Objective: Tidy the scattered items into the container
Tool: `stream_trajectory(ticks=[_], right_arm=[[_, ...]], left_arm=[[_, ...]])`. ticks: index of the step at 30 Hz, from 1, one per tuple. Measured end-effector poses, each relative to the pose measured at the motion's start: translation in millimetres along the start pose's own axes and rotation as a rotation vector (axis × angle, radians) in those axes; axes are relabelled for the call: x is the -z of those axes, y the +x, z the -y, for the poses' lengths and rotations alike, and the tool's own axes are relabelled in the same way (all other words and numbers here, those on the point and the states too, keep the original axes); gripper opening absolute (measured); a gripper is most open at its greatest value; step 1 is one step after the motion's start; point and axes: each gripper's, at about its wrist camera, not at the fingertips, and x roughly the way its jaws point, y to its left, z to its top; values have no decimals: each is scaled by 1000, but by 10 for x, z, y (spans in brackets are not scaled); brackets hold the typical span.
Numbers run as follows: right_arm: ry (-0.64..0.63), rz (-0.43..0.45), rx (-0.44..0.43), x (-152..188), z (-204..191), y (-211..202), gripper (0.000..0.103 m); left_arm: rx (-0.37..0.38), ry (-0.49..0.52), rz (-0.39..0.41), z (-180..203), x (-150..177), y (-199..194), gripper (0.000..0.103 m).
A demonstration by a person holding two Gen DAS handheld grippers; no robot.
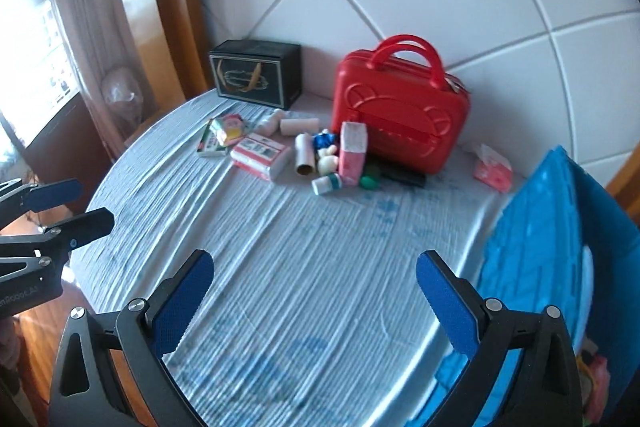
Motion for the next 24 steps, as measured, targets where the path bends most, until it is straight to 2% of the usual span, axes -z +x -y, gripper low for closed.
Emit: stream_trajectory(ticks=[7, 17, 24], right_arm=[[3, -21, -20, -249, -121, 306, 103], [93, -74, 13, -600, -473, 931, 103], [180, -105, 1, -807, -796, 1440, 103]], left_arm=[[-9, -27, -28, -341, -228, 304, 57], [32, 46, -56, -997, -648, 808, 57], [36, 74, -122, -1551, -800, 1322, 57]])
